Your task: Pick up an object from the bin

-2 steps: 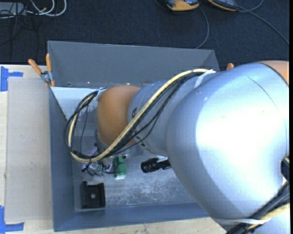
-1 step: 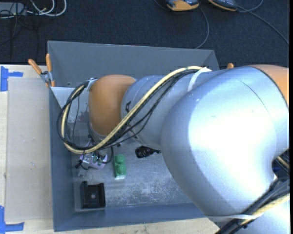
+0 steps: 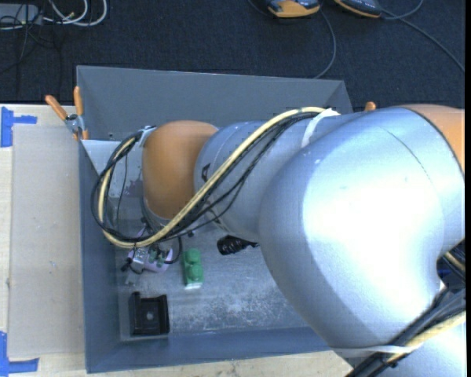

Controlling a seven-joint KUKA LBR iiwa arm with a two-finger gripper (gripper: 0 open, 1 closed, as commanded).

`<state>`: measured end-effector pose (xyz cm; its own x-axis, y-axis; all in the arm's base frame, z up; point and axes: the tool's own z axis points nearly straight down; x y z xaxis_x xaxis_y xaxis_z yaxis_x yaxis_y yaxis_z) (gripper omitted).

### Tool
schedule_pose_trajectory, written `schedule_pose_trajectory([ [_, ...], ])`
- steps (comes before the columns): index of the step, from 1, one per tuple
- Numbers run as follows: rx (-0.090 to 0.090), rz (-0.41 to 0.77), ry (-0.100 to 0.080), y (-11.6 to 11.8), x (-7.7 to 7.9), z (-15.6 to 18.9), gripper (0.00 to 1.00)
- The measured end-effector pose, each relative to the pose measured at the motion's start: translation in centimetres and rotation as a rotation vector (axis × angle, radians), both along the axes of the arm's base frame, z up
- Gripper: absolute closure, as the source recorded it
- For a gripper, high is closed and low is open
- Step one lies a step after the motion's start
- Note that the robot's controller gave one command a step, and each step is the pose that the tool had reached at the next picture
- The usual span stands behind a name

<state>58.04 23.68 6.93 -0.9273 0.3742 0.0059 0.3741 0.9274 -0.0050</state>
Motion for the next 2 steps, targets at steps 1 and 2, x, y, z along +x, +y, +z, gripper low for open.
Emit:
schedule_pose_trajectory([
  [1,0.000,-0.043,-0.001,0.05,0.00,0.02,0.00],
  [2,-0.001,-0.057,0.000,-0.13,0.97,0.03,0.00],
])
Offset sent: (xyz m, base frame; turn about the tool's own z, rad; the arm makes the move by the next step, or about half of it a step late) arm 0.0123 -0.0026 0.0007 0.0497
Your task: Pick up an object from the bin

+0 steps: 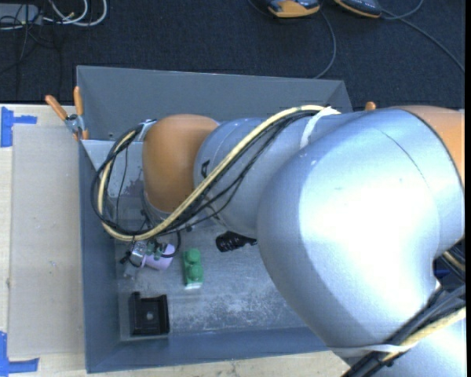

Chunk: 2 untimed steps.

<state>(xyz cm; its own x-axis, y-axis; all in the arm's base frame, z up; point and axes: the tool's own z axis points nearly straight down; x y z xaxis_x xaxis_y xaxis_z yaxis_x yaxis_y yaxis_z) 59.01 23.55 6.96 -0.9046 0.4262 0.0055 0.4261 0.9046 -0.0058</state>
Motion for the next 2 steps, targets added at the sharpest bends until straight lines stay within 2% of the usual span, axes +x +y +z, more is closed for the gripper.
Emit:
schedule_pose_trajectory([
  [1,-0.001,-0.059,0.000,0.50,-0.25,0.01,1.00],
  [2,-0.001,-0.056,0.000,0.53,-0.26,0.01,1.00],
])
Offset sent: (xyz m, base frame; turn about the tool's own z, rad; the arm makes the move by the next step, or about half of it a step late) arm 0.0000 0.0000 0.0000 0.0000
